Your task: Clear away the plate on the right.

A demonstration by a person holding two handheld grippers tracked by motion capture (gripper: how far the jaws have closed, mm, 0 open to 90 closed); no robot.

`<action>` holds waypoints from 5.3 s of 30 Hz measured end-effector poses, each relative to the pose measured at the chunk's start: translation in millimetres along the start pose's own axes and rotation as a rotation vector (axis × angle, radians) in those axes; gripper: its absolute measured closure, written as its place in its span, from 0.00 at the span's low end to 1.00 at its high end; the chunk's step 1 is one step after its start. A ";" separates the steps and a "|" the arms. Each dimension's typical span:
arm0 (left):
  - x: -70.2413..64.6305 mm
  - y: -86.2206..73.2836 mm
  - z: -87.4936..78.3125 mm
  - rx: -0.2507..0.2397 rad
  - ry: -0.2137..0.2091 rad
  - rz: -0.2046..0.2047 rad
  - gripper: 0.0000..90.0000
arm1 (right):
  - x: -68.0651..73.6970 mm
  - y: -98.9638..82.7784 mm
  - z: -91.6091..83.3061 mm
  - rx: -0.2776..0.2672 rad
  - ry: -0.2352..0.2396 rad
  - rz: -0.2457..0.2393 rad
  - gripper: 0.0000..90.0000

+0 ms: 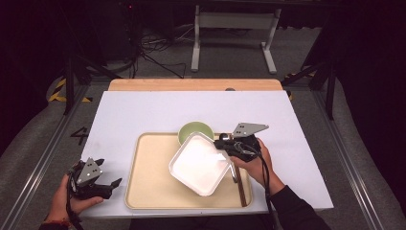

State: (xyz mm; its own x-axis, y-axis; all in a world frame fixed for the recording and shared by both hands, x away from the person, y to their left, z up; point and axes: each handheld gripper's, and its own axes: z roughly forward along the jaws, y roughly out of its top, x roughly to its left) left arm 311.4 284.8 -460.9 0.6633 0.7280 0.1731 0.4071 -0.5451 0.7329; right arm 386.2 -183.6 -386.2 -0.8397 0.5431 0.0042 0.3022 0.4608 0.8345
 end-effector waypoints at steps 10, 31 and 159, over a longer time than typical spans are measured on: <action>1.8 -1.6 -2.5 -0.008 -0.001 -0.003 0.12 | 14.3 5.8 27.0 0.047 0.025 -0.091 0.99; 1.8 -1.5 0.8 0.007 -0.011 -0.006 0.12 | 43.5 12.2 56.1 0.056 0.032 -0.212 0.94; -2.7 -0.7 2.5 0.027 -0.034 0.016 0.11 | 67.9 -54.3 -7.1 0.221 0.139 -0.218 0.82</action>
State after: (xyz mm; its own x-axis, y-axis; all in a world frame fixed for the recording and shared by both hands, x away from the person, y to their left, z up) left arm 310.9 282.1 -463.5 0.6909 0.7046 0.1617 0.4128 -0.5681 0.7119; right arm 309.6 -176.7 -427.3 -0.9443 0.3208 -0.0738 0.1860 0.7049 0.6845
